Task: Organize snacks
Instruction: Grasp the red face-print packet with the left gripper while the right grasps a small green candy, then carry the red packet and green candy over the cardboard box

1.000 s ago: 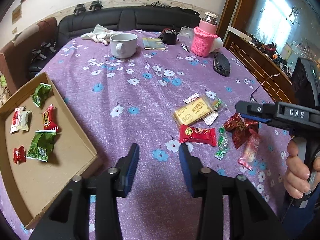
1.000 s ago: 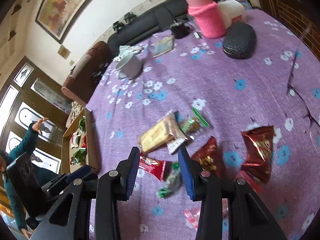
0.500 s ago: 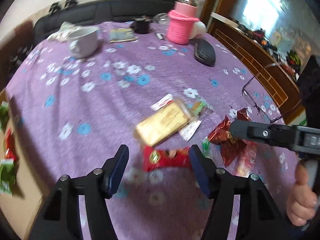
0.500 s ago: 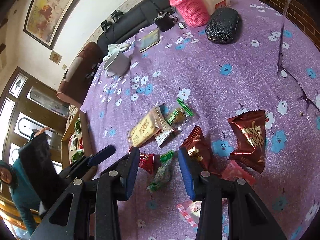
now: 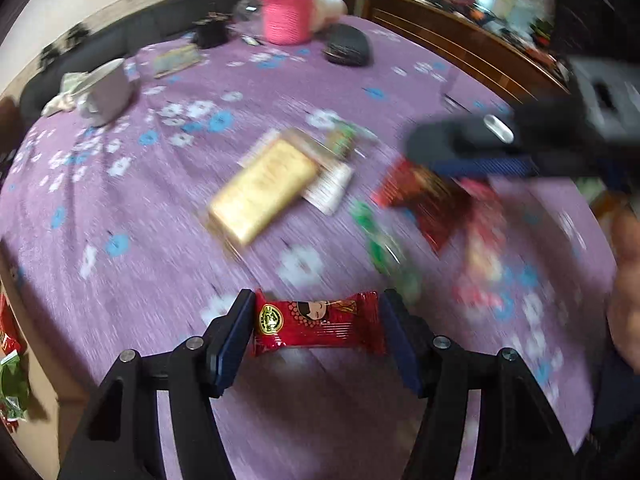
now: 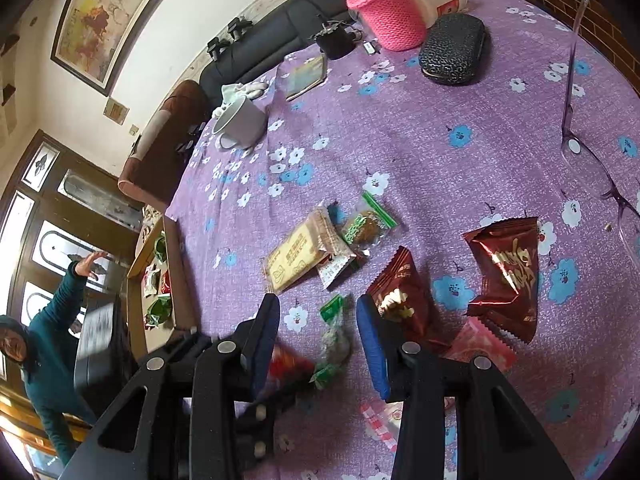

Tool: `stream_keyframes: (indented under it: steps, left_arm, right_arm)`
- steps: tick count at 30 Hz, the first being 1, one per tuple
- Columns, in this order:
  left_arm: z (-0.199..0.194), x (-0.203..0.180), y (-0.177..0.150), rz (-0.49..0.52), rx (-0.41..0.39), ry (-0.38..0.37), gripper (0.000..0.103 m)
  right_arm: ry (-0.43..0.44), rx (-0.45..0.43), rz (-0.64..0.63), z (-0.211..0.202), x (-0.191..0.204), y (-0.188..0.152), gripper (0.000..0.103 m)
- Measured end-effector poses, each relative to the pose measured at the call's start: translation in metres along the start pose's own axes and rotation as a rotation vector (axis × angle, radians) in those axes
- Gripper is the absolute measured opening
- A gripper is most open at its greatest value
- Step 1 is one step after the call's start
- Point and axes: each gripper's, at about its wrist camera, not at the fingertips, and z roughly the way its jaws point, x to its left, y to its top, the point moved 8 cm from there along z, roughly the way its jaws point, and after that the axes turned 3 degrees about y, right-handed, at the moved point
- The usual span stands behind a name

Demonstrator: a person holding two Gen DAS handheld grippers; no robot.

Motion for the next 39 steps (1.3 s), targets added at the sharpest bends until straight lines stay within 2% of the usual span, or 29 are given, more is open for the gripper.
stream_keyframes:
  steps: [2,6,10,13,15,17,19,21,30,31,34,39]
  left_arm:
    - [-0.005,-0.008,-0.007,0.047,0.005,-0.007,0.063]
    - [-0.011,-0.012,-0.013,0.093,0.012,0.034,0.067]
    - [-0.012,-0.010,-0.015,0.077,0.001,0.038,0.074]
    - [-0.004,-0.009,-0.018,0.033,0.014,0.040,0.075]
    - [-0.003,-0.009,-0.017,0.017,-0.010,0.062,0.075]
    - [-0.004,-0.010,-0.019,-0.005,-0.026,0.094,0.073]
    - [-0.007,-0.008,-0.021,-0.031,-0.056,0.112,0.059]
    - [-0.011,-0.003,-0.023,-0.062,-0.068,0.124,0.052]
    - [-0.018,0.032,-0.030,-0.195,-0.099,0.154,0.051]
    - [-0.019,0.035,-0.030,-0.203,-0.102,0.154,0.051]
    - [-0.019,0.039,-0.029,-0.222,-0.107,0.144,0.051]
    - [-0.020,0.040,-0.030,-0.228,-0.113,0.137,0.051]
  right_arm:
    - [-0.002,0.004,-0.003,0.002,0.000,-0.001,0.043]
    - [-0.009,0.017,-0.012,0.005,0.002,-0.003,0.043]
    - [-0.027,0.039,-0.041,0.012,0.006,-0.010,0.043]
    - [-0.050,0.049,-0.056,0.017,0.007,-0.014,0.043]
    - [-0.070,0.061,-0.067,0.021,0.006,-0.017,0.043]
    - [-0.081,0.071,-0.084,0.025,0.008,-0.019,0.043]
    - [-0.100,0.079,-0.101,0.029,0.009,-0.022,0.043]
    - [-0.121,0.087,-0.122,0.032,0.009,-0.025,0.043]
    - [-0.265,0.125,-0.263,0.050,0.014,-0.041,0.042]
    - [-0.283,0.131,-0.284,0.053,0.014,-0.043,0.041]
    - [-0.307,0.126,-0.320,0.055,0.016,-0.046,0.021]
    - [-0.276,0.103,-0.312,0.052,0.019,-0.044,0.021]
